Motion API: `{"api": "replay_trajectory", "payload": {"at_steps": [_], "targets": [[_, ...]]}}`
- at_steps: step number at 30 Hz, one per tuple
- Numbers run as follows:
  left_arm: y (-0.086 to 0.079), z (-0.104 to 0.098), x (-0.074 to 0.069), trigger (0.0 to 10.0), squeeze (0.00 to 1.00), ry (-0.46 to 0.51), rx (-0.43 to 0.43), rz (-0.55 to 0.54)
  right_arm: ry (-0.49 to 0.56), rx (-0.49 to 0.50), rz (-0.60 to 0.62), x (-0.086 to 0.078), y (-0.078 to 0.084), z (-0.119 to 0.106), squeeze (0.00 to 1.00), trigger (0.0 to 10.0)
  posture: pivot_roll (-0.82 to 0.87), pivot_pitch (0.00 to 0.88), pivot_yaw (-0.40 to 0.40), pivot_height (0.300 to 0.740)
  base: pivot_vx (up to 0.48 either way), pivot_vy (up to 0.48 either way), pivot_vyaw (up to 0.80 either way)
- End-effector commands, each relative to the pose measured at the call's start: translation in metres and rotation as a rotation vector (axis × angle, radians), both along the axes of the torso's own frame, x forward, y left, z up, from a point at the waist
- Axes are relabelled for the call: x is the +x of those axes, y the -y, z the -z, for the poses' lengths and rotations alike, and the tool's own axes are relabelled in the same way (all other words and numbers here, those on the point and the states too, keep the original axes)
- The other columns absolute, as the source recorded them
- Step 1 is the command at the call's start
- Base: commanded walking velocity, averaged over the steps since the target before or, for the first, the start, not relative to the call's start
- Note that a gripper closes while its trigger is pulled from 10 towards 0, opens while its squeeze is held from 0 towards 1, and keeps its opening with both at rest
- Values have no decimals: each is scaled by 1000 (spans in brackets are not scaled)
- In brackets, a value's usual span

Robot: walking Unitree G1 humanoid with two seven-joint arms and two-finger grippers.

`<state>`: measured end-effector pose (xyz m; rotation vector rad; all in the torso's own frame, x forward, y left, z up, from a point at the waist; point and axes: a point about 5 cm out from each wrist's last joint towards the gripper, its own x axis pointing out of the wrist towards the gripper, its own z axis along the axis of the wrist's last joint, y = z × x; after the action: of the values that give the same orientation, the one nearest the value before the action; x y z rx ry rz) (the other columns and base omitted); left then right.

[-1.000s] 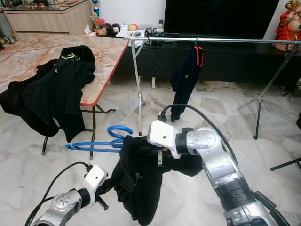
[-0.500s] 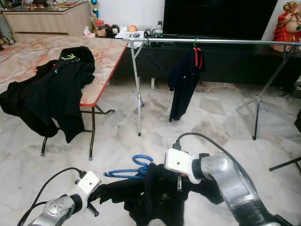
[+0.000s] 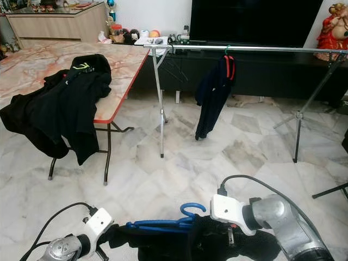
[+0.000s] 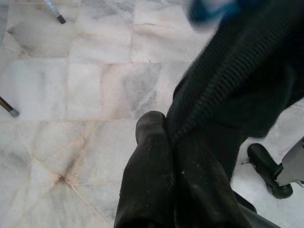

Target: Hang hanger

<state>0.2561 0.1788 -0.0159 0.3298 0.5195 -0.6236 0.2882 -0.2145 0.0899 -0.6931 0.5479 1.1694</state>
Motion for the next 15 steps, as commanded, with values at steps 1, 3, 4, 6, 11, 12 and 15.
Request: {"api": "replay_trajectory", "payload": {"at_steps": [1,3,4,6,11,12,15], "targets": [[-9,0,0,0,0,-6,37,-23,105,22,124,14,13,-14,0,10000,32,50,33,740,0,0,0],[-8,0,0,0,0,-3,36,-19,91,230,158,15,3,-23,0,10000,32,50,33,740,0,0,0],[-8,0,0,0,0,-3,36,-18,78,269,150,14,1,-25,0,10000,32,50,33,740,0,0,0],[-7,0,1,0,0,-1,40,-12,16,335,83,4,-2,-28,0,10000,37,57,36,740,0,0,0],[-8,-1,1,0,0,-2,46,-11,-73,335,-8,-11,7,-26,0,10000,33,57,33,740,0,0,0],[-8,-1,1,0,0,-2,46,-11,-87,341,-19,-13,9,-27,0,10000,33,57,33,740,0,0,0],[-8,-1,1,0,0,-2,47,-10,-145,393,-52,-19,15,-31,0,10000,33,57,30,740,0,0,0]]}}
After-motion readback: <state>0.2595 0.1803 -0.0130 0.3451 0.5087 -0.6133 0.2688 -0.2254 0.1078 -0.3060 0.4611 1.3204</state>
